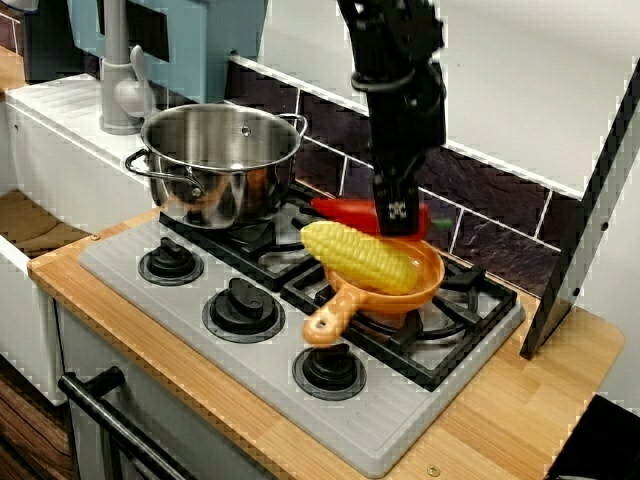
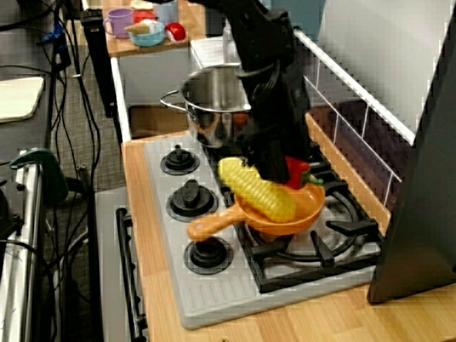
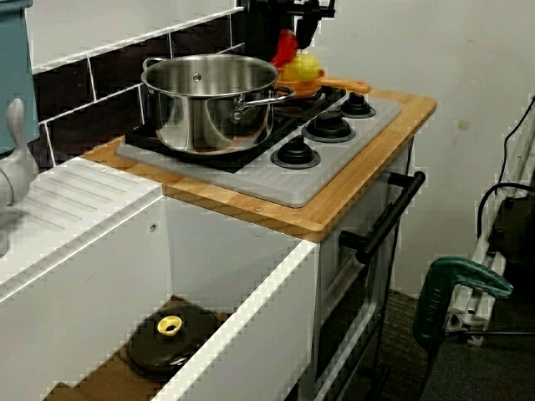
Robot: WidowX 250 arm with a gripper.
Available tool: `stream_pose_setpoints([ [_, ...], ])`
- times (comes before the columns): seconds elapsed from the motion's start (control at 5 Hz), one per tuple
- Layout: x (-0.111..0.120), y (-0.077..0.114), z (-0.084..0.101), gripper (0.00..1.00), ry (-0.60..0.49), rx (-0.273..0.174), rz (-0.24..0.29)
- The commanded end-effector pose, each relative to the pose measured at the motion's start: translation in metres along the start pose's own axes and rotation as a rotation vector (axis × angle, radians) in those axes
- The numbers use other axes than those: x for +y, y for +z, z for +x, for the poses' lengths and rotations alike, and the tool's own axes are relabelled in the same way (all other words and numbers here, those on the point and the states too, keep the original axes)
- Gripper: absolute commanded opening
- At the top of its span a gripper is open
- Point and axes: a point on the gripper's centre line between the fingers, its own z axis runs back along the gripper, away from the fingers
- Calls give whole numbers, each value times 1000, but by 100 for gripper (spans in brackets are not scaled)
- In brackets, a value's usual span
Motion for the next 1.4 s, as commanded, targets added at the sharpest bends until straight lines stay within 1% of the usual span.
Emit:
stream_pose_setpoints([
  [0.0,-3,-3,-1,0,0,-6,25],
  [0.2,-2,-8,-3,0,13,11,21],
  [0.4,0,-9,-3,99,13,20,29],
  [0.8,4,-5,-7,100,10,26,19],
  [1.2,7,9,-13,100,22,17,11],
])
